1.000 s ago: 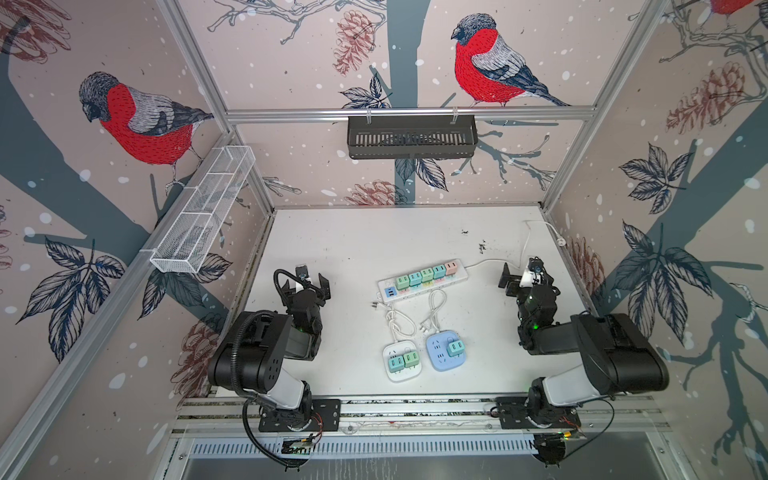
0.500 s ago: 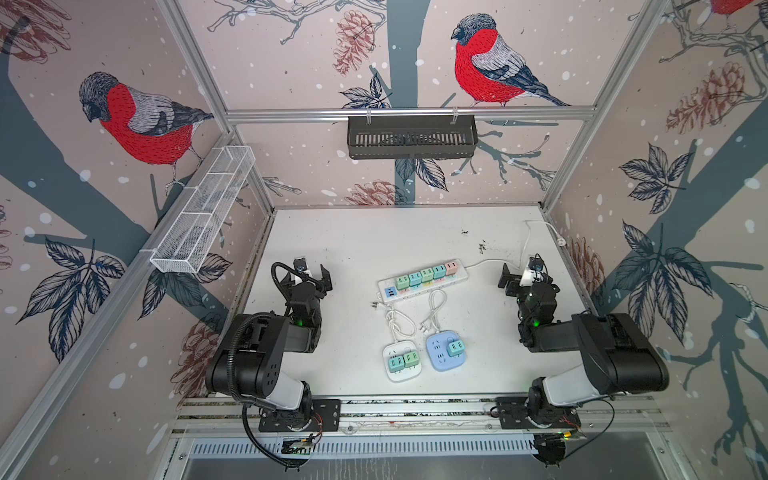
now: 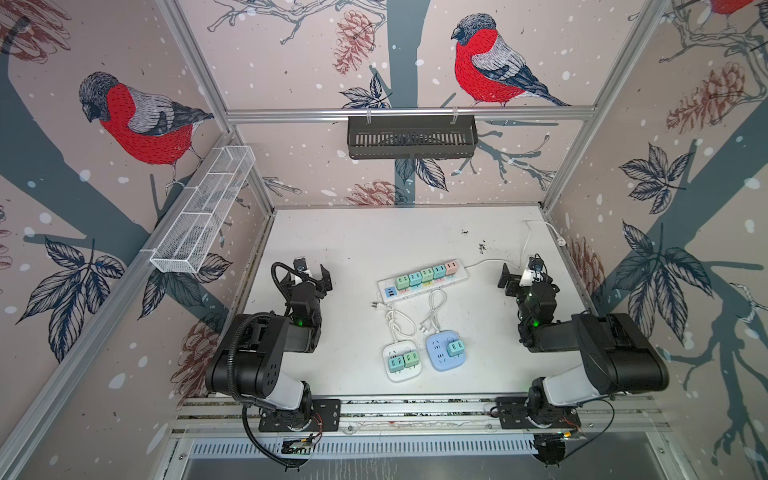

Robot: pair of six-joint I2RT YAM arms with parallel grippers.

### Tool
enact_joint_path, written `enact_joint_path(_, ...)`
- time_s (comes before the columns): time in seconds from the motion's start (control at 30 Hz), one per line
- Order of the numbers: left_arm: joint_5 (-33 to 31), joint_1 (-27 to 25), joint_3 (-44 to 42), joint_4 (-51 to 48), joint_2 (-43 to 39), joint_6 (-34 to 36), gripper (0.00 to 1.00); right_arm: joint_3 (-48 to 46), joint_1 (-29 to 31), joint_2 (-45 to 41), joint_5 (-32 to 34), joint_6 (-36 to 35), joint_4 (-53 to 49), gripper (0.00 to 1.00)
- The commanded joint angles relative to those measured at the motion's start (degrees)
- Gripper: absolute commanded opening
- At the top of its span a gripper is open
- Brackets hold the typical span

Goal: Insert the plug

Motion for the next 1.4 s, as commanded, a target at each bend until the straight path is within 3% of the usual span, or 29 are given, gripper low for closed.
enact_joint_path(0.0, 0.17, 0.13, 0.24, 0.55, -0.21, -0.92, 0.99, -0.03, 0.20, -0.01, 0.89, 0.16, 0.60, 0.99)
enact_joint_path(1.27, 0.16, 0.16, 0.32, 0.47, -0.21, -0.92, 0.99, 0.27, -0.23, 0.16, 0.67, 0.58, 0.27, 0.99)
enact_joint_path(1.37, 2.80, 1.17, 0.79, -0.53, -0.16, -1.38, 0.99, 0.91, -0.88, 0.38, -0.72, 0.86, -0.79, 0.99)
